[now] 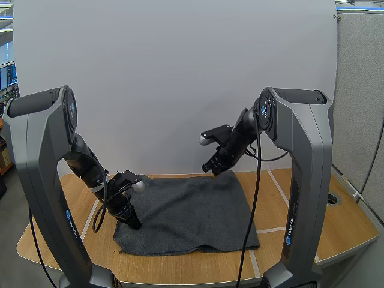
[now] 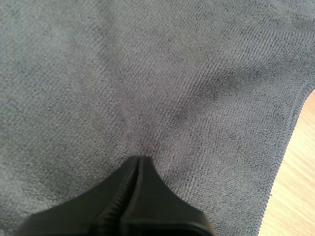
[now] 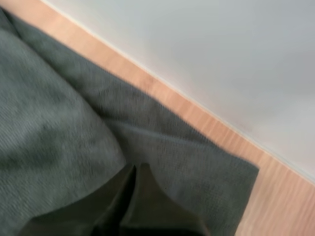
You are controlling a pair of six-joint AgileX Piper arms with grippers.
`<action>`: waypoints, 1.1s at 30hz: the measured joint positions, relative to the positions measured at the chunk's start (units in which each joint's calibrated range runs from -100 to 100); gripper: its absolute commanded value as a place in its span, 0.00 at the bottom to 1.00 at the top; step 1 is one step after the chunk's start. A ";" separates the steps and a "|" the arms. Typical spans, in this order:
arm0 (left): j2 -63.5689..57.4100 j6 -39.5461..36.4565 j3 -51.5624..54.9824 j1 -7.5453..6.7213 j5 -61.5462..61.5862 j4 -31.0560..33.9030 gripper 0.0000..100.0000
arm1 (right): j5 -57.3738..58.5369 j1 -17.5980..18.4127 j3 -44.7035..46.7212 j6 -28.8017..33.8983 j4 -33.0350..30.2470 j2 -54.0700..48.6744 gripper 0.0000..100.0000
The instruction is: Fold the towel
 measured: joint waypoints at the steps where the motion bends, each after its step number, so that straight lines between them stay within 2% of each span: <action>1: 0.00 -0.15 0.00 0.00 0.00 0.11 0.00 | -0.67 0.00 0.16 0.00 0.00 0.42 0.00; 7: -0.09 -1.36 -0.13 0.00 0.35 1.65 0.00 | -7.08 0.00 0.25 0.00 0.00 4.03 0.00; 12: -0.28 -2.61 -0.13 0.00 0.72 3.30 0.00 | -8.04 0.00 0.25 0.00 0.00 6.31 0.00; 20: -0.28 -2.61 -0.13 1.70 1.82 3.75 0.00 | -9.12 -0.31 -0.21 0.00 -0.72 6.31 0.00; 25: -0.28 -2.61 -0.13 1.78 1.82 3.87 0.00 | -9.54 -0.49 -0.77 0.09 1.72 4.77 0.00; 29: -0.28 -2.61 -0.13 1.78 1.82 3.87 0.00 | -4.53 -0.49 -1.31 0.09 2.43 0.39 0.00; 33: -0.28 -2.61 -0.13 1.78 2.39 3.37 0.00 | 7.86 -0.66 -1.31 1.16 1.80 -3.43 0.00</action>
